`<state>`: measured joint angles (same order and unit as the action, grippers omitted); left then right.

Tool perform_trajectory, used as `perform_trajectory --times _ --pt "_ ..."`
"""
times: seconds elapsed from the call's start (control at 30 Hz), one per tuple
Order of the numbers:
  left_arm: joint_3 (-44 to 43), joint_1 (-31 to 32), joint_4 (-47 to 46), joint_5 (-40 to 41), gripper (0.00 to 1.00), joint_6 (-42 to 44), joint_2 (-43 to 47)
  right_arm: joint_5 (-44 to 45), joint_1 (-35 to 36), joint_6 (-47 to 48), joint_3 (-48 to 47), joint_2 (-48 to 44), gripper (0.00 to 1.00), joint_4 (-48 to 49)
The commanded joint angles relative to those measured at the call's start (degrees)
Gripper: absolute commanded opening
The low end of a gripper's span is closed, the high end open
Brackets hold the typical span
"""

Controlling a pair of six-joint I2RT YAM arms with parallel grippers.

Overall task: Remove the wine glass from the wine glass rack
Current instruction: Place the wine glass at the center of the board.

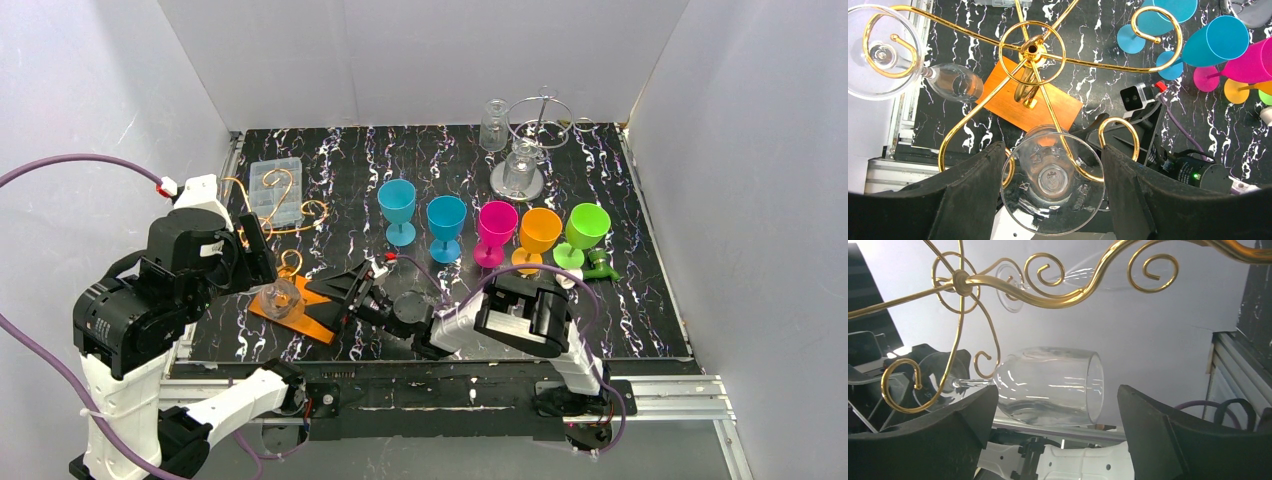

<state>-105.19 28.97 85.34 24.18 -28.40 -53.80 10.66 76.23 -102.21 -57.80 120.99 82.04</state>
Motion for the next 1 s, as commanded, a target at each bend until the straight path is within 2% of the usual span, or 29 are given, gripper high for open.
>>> perform_trajectory --times 0.0,0.97 --pt "-1.31 -0.21 8.18 0.01 0.48 -0.86 0.62 2.95 0.41 -2.86 -2.63 2.00 0.98 5.57" --pt "-0.37 -0.23 6.96 -2.06 0.48 -2.17 0.28 2.44 1.38 -6.22 -6.99 4.33 0.98 17.17"
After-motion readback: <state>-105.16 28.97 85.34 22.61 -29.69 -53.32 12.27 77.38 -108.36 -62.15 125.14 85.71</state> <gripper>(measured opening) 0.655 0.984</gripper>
